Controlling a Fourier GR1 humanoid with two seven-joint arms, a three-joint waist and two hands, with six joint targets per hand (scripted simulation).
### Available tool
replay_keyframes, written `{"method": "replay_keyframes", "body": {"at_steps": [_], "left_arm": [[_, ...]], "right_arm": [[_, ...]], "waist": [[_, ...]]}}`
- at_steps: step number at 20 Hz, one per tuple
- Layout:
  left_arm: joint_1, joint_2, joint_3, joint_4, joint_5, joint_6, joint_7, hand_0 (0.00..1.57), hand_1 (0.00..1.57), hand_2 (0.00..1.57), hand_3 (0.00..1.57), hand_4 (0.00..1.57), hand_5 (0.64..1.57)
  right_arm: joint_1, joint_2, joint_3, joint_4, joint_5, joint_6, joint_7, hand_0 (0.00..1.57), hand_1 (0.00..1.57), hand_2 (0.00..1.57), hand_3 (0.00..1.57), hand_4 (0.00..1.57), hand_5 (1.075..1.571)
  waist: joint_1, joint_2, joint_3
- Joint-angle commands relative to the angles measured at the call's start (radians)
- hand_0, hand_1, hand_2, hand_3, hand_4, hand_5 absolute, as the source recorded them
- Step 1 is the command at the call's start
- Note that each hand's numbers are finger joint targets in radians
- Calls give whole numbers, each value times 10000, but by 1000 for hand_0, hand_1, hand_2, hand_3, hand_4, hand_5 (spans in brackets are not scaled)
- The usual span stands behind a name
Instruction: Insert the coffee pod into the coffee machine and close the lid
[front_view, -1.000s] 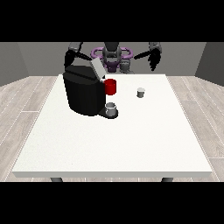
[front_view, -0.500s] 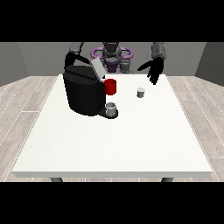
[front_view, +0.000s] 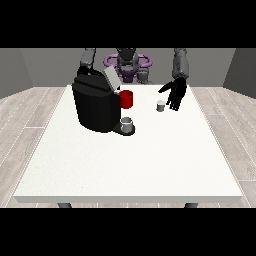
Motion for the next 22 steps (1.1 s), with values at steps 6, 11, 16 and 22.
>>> {"method": "replay_keyframes", "body": {"at_steps": [6,11,16,22], "left_arm": [[-632,-1185,-634,1139,-1805,1897,-279,946,946,967,665,0,1571],[-1176,-721,-576,2140,-2497,2217,-1004,1071,1071,1132,931,465,1571],[-1559,-259,-1148,2276,-3439,1763,-871,757,757,950,811,339,1571],[-1675,-555,-1492,3181,-4241,1254,-207,748,748,941,809,373,1571]], "right_arm": [[-749,-119,-355,1363,-77,121,-191,0,0,0,0,0,1571],[-437,35,47,1035,-19,314,41,0,0,0,0,0,1571],[-1002,3,-482,2024,-183,139,-1058,0,0,0,0,0,1571],[-662,48,-309,2114,-295,286,-692,0,0,0,0,0,1571]], "waist": [[331,10,2],[-252,-62,-1],[166,315,7],[-51,-336,5]]}}
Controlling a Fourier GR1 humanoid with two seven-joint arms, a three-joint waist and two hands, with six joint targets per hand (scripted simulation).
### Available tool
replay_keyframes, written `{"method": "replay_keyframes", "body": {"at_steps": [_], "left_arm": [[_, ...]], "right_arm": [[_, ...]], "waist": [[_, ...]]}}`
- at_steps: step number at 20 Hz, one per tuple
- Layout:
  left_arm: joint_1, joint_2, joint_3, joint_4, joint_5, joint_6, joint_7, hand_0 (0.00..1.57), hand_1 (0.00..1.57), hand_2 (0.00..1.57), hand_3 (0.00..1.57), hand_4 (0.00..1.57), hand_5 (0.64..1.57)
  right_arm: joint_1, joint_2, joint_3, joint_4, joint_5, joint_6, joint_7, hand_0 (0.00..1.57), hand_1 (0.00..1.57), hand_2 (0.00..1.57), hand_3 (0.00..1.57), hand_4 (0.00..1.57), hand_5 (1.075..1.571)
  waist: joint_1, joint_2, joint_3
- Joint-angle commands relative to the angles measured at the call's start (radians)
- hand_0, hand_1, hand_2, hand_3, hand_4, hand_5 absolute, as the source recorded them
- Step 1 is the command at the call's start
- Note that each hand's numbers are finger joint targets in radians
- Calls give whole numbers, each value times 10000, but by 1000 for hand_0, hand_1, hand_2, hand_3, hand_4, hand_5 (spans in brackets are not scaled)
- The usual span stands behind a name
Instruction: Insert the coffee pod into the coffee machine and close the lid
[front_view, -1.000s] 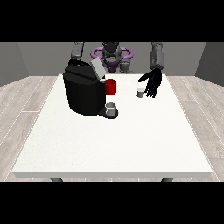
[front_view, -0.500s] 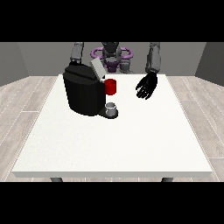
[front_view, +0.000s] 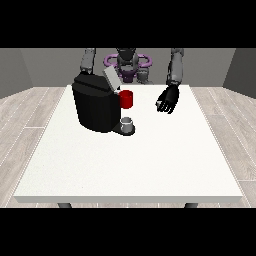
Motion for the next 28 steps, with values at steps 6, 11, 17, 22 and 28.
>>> {"method": "replay_keyframes", "body": {"at_steps": [6,11,17,22,28], "left_arm": [[-295,-478,-251,370,-828,-690,54,909,909,1050,956,411,1571],[-580,-576,383,1022,-551,-130,-691,1277,1277,1311,1244,496,1571],[-1475,-636,921,349,331,-1792,-739,1447,1447,1431,1354,530,1571],[-2090,-1027,891,134,257,-2576,123,1371,1371,1379,1325,504,1571],[-2974,-282,1481,-14,501,-3408,-171,1418,1418,1400,1334,534,1571]], "right_arm": [[147,-204,-789,1787,-378,43,-1293,0,0,0,0,0,1571],[240,-60,-49,636,427,-468,430,0,0,0,0,0,1571],[-246,-345,-716,1824,333,-703,-227,0,0,0,0,0,1571],[194,-46,-201,1875,640,-719,-500,0,0,0,0,0,1571],[-187,-418,-537,1822,245,-221,-705,0,0,0,0,0,1571]], "waist": [[561,-402,-3],[-5,-788,-11],[653,-905,-4],[244,-1378,-5],[83,-929,-5]]}}
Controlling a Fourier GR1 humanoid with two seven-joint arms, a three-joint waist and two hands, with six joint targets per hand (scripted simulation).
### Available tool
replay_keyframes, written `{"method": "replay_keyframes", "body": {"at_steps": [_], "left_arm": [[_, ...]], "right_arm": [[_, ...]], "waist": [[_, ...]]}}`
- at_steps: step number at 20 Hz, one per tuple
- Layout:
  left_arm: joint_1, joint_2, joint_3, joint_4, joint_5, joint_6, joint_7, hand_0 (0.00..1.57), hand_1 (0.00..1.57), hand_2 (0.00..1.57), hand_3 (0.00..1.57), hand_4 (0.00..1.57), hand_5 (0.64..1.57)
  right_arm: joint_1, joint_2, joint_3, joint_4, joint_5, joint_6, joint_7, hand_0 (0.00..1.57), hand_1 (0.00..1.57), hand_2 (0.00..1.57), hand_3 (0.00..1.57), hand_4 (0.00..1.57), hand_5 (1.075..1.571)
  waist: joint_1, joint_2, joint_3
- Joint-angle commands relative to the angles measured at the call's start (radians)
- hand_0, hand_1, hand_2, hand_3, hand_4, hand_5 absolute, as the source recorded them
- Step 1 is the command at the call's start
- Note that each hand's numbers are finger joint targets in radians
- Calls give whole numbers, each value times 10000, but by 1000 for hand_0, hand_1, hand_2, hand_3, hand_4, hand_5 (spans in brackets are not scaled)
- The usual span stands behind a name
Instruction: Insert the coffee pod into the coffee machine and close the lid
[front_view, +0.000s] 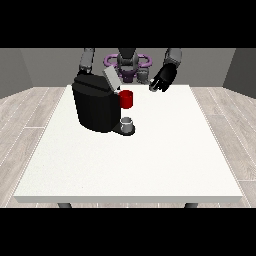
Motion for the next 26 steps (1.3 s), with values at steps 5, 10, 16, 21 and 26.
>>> {"method": "replay_keyframes", "body": {"at_steps": [5,10,16,21,26], "left_arm": [[-1250,268,318,-156,69,-887,298,1331,1331,1351,1323,592,1571],[-2027,197,1044,47,552,-1265,965,956,956,1160,1358,517,1571],[-3178,633,1563,319,725,-1415,1319,1256,1256,1287,1265,488,1571],[-4083,1041,1712,575,549,-1425,1661,1225,1225,1279,1251,482,1571],[-4514,1225,1878,784,664,-1463,1318,1265,1265,1303,1256,465,1571]], "right_arm": [[166,360,334,-467,-63,123,-99,0,0,0,0,0,1571],[-443,-59,-10,-788,-475,270,261,0,0,0,0,0,1571],[-1132,-343,-202,-1149,-578,379,581,0,0,0,0,0,1571],[-1002,-3,146,-1245,-274,93,-18,0,0,0,0,269,1571],[-1913,-534,-293,-1475,-588,470,769,0,0,0,0,0,1571]], "waist": [[-602,-210,1],[-781,18,0],[-1265,690,-1],[-1691,1319,2],[-1847,1843,0]]}}
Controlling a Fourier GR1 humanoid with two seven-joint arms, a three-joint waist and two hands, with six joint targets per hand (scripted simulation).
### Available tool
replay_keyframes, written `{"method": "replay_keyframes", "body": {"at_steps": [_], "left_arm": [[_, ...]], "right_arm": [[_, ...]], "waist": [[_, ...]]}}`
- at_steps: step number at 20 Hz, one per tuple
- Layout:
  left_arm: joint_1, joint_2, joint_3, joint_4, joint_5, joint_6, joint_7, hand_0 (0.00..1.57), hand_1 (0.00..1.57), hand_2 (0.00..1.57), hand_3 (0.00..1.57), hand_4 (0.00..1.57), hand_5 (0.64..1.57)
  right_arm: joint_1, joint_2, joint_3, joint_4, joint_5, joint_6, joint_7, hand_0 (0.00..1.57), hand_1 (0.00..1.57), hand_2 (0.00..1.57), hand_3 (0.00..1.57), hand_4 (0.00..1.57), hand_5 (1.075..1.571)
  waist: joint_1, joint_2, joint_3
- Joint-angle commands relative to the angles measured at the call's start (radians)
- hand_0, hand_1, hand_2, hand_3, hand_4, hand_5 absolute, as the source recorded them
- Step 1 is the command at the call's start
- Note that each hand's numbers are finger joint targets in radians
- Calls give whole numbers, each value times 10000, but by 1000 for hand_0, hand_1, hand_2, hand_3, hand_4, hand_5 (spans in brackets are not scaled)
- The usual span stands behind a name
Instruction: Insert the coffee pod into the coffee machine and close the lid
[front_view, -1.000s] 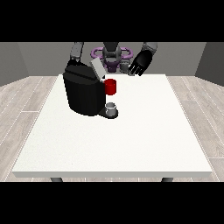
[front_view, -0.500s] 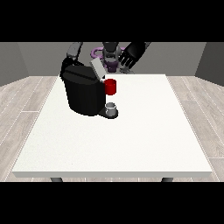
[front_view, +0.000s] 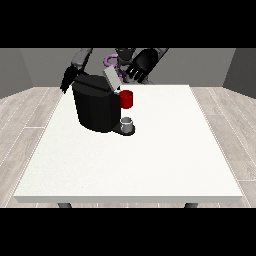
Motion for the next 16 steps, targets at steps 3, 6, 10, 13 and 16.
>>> {"method": "replay_keyframes", "body": {"at_steps": [3,6,10,13,16], "left_arm": [[-434,75,-49,131,-151,169,-206,1223,1223,1288,1245,491,1571],[-684,227,-9,324,-232,237,-246,1188,1188,1266,1227,471,1571],[-886,265,-29,260,-191,-32,-273,1195,1195,1260,1229,464,1571],[-596,-238,-171,417,-293,243,-127,1239,1239,1286,1222,429,1571],[-703,-73,-62,651,-238,91,-256,1211,1211,1252,1220,432,1571]], "right_arm": [[-315,-46,-81,50,212,-283,-305,0,0,0,0,60,1571],[-1020,-192,-387,-112,-145,-90,327,0,0,0,0,100,1571],[-697,-489,-689,463,-312,157,-630,0,0,0,0,0,1571],[-599,-256,-470,358,-120,-73,-223,0,0,0,0,223,1571],[-788,-133,-322,228,0,-190,280,0,0,0,0,33,1571]], "waist": [[-22,698,2],[-149,977,1],[10,1253,5],[-65,827,2],[-46,802,0]]}}
